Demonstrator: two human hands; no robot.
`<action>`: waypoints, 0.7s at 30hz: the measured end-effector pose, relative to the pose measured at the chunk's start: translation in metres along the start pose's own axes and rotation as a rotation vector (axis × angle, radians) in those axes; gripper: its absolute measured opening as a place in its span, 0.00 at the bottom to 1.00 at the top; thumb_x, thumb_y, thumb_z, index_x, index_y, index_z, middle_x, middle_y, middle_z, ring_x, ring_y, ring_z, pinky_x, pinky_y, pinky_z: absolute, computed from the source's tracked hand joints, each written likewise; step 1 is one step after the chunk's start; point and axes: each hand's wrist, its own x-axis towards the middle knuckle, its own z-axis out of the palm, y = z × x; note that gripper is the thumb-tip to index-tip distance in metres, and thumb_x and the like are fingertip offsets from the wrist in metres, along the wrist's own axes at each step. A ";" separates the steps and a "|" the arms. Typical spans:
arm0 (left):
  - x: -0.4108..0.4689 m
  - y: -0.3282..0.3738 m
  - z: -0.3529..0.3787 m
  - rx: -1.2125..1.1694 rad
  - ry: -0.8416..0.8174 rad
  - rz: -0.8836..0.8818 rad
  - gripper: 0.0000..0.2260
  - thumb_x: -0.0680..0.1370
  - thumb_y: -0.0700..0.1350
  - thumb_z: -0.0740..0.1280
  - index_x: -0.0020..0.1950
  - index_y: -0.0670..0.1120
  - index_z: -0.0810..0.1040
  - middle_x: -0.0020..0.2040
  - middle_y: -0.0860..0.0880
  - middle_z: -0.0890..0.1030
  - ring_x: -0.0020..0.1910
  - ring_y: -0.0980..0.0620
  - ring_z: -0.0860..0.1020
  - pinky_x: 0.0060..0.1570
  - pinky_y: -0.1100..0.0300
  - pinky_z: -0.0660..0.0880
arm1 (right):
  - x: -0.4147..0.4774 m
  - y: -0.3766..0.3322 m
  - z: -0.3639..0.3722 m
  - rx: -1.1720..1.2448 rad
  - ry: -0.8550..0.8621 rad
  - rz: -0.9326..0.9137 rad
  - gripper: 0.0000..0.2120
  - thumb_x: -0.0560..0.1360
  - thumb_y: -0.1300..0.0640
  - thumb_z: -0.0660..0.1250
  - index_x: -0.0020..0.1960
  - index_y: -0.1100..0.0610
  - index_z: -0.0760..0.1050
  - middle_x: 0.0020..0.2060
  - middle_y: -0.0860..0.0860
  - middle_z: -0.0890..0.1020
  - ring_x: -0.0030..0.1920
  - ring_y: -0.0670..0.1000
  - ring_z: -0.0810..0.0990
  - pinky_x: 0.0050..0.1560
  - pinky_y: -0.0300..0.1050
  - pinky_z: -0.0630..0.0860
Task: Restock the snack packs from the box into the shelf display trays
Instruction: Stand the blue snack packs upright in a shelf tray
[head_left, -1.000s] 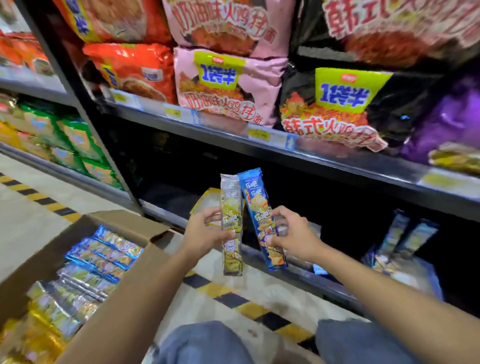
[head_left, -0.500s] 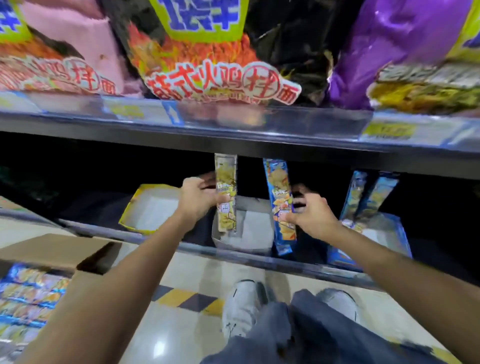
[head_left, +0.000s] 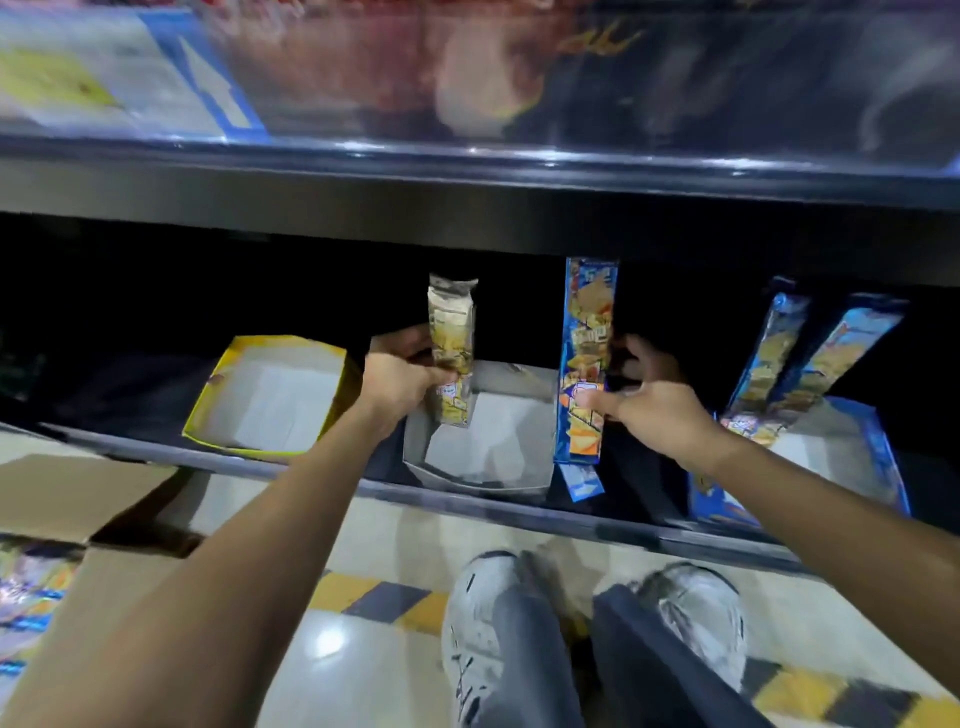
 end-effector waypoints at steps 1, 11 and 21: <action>0.002 -0.005 -0.001 0.023 0.000 0.012 0.22 0.65 0.22 0.70 0.58 0.33 0.76 0.53 0.40 0.80 0.37 0.64 0.81 0.43 0.66 0.80 | 0.000 -0.001 0.000 0.001 0.003 -0.003 0.30 0.72 0.63 0.72 0.70 0.60 0.64 0.50 0.49 0.69 0.40 0.44 0.73 0.39 0.34 0.70; 0.006 -0.013 -0.002 0.082 0.048 -0.012 0.20 0.70 0.25 0.69 0.61 0.34 0.75 0.57 0.37 0.79 0.38 0.56 0.79 0.29 0.71 0.73 | -0.006 -0.003 -0.003 -0.002 -0.027 -0.043 0.27 0.72 0.66 0.70 0.68 0.61 0.66 0.48 0.49 0.70 0.41 0.39 0.72 0.32 0.22 0.69; 0.005 -0.013 -0.010 0.110 -0.006 0.090 0.22 0.69 0.26 0.69 0.63 0.34 0.74 0.62 0.37 0.77 0.56 0.47 0.77 0.47 0.70 0.78 | -0.013 0.002 -0.005 0.012 -0.026 -0.001 0.33 0.73 0.65 0.69 0.73 0.60 0.58 0.68 0.60 0.68 0.49 0.48 0.71 0.41 0.29 0.66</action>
